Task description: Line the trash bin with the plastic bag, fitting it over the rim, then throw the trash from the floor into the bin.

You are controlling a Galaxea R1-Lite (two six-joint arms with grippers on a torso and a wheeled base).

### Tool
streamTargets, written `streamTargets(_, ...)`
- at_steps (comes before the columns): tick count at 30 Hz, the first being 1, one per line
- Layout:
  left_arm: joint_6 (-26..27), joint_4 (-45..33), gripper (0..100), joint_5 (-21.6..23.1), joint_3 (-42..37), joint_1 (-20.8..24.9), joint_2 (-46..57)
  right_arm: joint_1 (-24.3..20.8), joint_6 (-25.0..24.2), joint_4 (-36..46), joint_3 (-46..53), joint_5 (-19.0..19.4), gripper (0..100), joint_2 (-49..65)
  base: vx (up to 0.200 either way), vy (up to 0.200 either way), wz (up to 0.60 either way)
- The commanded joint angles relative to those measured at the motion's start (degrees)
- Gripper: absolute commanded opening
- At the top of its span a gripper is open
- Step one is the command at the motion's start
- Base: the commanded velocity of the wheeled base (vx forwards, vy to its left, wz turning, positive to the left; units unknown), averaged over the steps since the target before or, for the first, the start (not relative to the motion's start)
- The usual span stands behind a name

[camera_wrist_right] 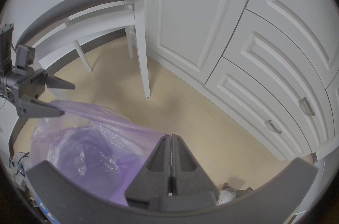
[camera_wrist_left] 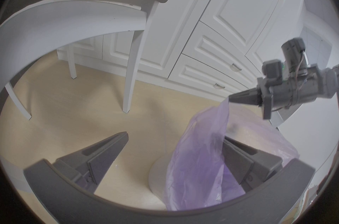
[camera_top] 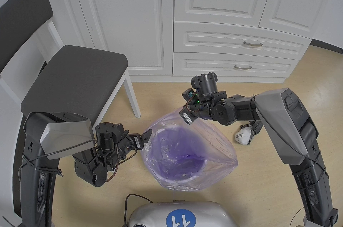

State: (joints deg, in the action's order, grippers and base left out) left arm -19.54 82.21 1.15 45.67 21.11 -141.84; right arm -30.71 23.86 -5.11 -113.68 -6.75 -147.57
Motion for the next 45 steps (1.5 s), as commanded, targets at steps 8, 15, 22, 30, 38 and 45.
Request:
streamTargets(8, -1.11, 2.69, 100, 0.08, 0.39, 0.16, -1.78, 2.32, 0.49, -5.09, -0.91, -0.19, 0, -5.71, 0.000, 0.000, 0.00)
streamTargets(15, -1.11, 2.78, 100, 0.08, 0.13, 0.16, -1.60, 1.35, 0.66, -4.82, -0.91, 0.16, 100, -1.14, 0.000, 0.000, 0.00)
streamTargets(22, -1.20, 3.48, 100, 0.17, -0.75, 0.33, -1.25, -0.14, -4.08, 4.49, 6.10, 0.78, 100, 10.63, 0.000, 0.000, 0.00)
streamTargets(30, -1.11, 5.24, 100, 0.17, -1.11, 0.77, -1.34, -2.25, -26.05, 20.23, 15.15, -5.81, 100, 18.90, 0.000, 0.000, 0.00)
streamTargets(38, -1.20, 0.14, 100, 0.88, -0.67, 1.03, -0.98, 0.65, -29.13, 10.38, 31.59, -10.47, 100, 19.60, 0.000, 0.000, 0.00)
streamTargets(45, -1.73, -13.13, 100, -0.62, 3.29, 1.47, 0.77, 2.41, -29.57, -9.57, 43.72, -8.01, 100, 16.52, 0.000, 0.000, 0.00)
